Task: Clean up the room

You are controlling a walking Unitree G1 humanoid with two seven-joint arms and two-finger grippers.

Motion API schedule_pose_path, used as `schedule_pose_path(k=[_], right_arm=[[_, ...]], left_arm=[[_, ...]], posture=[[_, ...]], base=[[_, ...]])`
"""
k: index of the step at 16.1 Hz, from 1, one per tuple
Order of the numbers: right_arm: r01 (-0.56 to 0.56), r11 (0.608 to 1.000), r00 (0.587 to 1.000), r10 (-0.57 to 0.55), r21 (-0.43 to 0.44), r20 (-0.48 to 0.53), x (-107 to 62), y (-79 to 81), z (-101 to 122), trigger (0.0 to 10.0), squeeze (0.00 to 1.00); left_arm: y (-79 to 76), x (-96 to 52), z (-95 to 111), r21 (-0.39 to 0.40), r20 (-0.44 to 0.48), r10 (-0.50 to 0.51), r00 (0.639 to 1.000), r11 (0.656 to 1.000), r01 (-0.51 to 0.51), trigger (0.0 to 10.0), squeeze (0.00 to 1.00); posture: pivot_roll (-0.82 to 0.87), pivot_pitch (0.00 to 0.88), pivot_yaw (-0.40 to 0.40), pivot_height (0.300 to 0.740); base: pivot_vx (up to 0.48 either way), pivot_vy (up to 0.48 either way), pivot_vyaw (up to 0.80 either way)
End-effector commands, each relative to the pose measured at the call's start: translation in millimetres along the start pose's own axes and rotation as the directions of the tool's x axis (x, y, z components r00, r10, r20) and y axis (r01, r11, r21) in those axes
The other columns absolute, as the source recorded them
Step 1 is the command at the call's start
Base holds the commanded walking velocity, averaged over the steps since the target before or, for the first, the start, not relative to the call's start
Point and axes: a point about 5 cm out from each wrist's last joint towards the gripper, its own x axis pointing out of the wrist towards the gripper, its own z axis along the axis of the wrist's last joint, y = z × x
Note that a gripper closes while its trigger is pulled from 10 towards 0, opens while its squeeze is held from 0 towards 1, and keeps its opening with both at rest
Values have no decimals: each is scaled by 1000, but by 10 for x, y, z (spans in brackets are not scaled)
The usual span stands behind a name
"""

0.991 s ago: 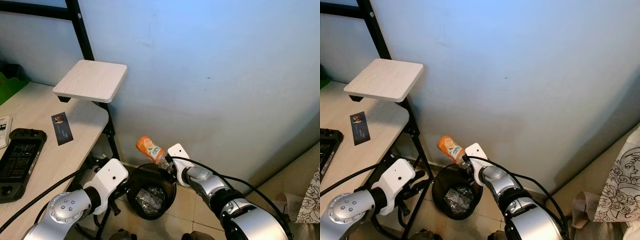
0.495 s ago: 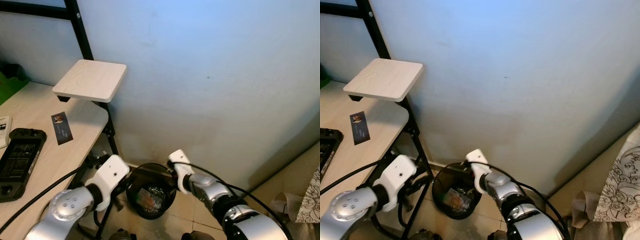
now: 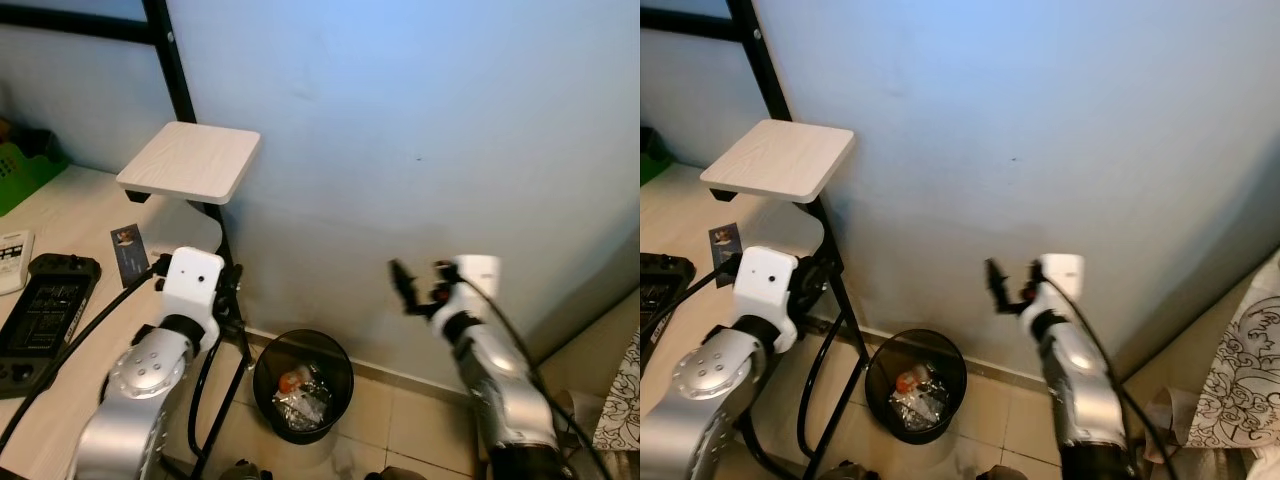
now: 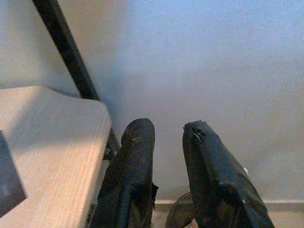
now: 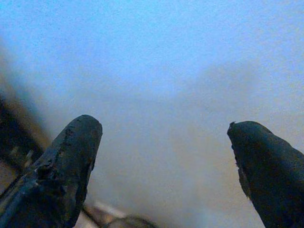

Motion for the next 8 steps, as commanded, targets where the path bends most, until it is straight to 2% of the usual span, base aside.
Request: schedule_pose_path(k=[1, 2, 4, 7, 8], right_arm=[[31, 999, 998, -30, -9, 52, -41, 4, 100, 10000, 0], [37, 999, 997, -36, -9, 65, -78, 12, 153, 10000, 0], [34, 996, 997, -28, -85, 70, -137, 54, 238, 10000, 0], [69, 978, 997, -63, -198, 35, -200, 70, 184, 10000, 0], [73, 979, 997, -71, -193, 20, -223, 73, 154, 10000, 0]], left_arm=[[-13, 25, -2, 8, 5, 14, 1000, 1000, -14, 10000, 0], [-23, 35, -7, 9, 5, 19, 1000, 1000, -19, 10000, 0], [1, 38, -35, -10, -4, 63, 998, 998, -63, 10000, 0], [17, 35, -58, -20, -9, 75, 997, 997, -76, 10000, 0], [14, 33, -62, -19, -11, 75, 997, 997, -75, 10000, 0]], posture=[[-13, 0, 34, 740], [-13, 0, 34, 740], [-17, 0, 41, 740], [-3, 0, 30, 740], [1, 0, 28, 740]], base=[[0, 0, 0], [-240, 0, 0], [-272, 0, 0], [-306, 0, 0], [-319, 0, 0]])
